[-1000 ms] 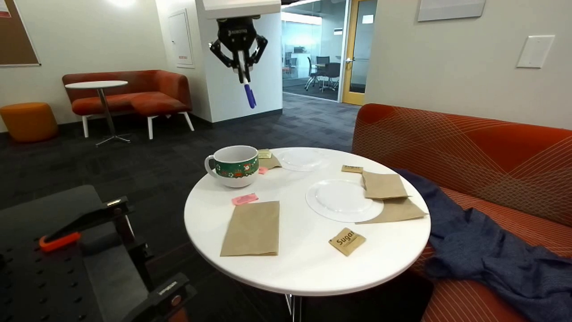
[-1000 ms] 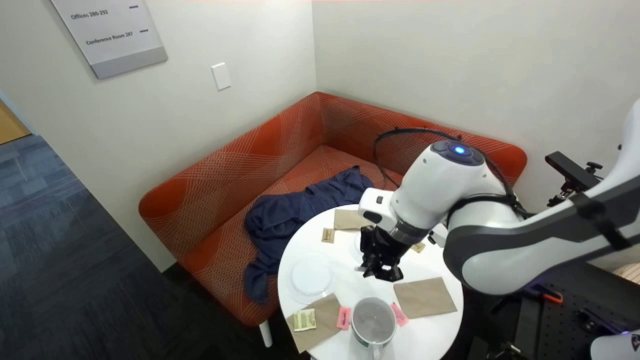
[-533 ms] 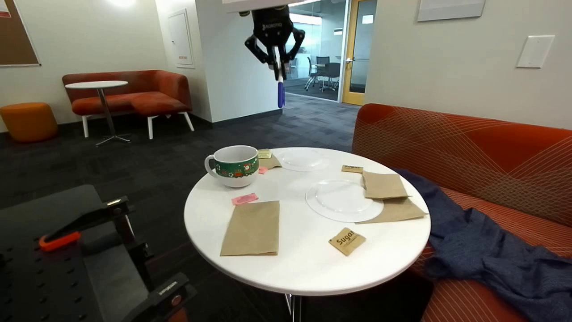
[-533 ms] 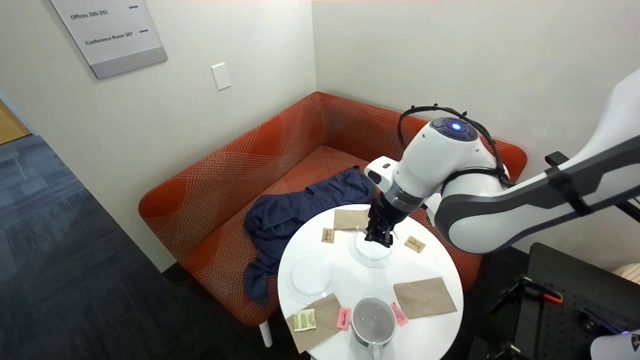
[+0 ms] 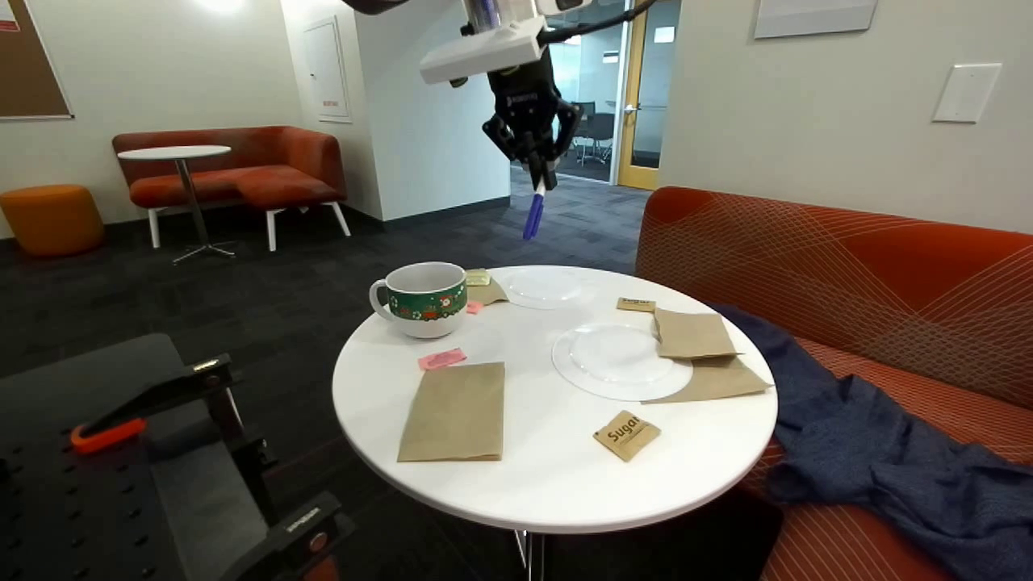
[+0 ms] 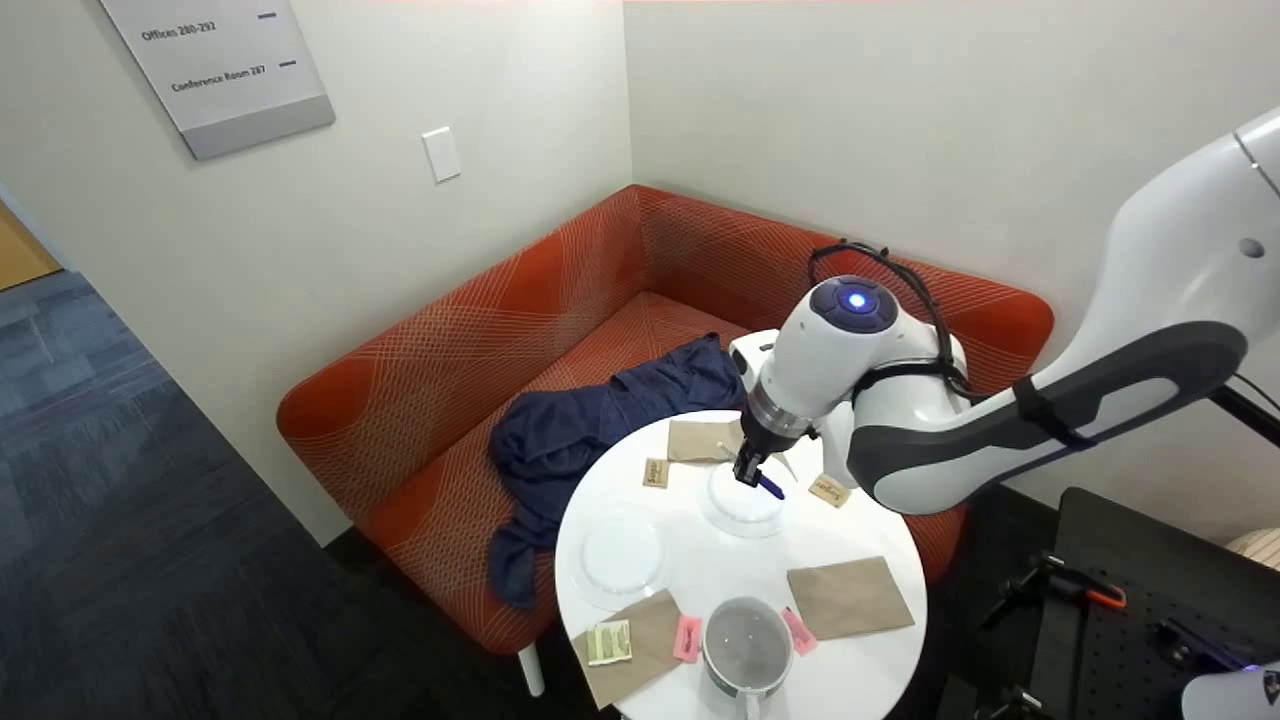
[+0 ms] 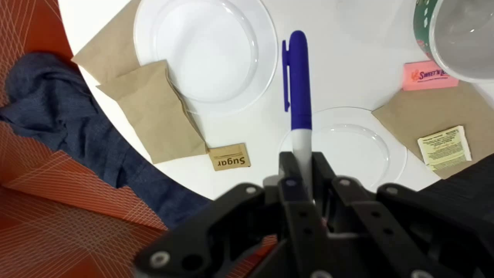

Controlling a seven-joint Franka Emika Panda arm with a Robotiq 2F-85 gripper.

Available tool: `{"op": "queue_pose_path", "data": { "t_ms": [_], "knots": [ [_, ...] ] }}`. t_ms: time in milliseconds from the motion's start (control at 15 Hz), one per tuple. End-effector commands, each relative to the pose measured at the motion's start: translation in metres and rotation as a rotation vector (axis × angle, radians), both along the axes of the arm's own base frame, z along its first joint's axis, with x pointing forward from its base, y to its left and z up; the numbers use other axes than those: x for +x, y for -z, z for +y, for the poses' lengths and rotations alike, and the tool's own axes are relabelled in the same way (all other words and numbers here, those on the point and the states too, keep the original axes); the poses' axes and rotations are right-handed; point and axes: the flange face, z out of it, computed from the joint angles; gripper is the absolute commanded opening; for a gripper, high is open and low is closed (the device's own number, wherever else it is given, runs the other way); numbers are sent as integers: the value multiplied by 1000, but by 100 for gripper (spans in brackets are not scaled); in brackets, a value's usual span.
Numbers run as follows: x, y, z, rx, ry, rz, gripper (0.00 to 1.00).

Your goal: Remove the pen from the mug and put it on the table

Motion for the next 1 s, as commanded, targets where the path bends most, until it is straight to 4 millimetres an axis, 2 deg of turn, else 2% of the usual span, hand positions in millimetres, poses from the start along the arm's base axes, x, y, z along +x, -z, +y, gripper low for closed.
{"op": "queue_pose_path", "data": {
  "t_ms": [0, 333, 733, 933],
  "knots": [
    [12, 27, 27, 28, 53, 32, 3],
    [20, 63, 50, 45, 73, 114, 3],
    [36, 83, 48, 27, 127, 152, 3],
    [42, 92, 41, 19, 157, 162, 3]
  ]
}}
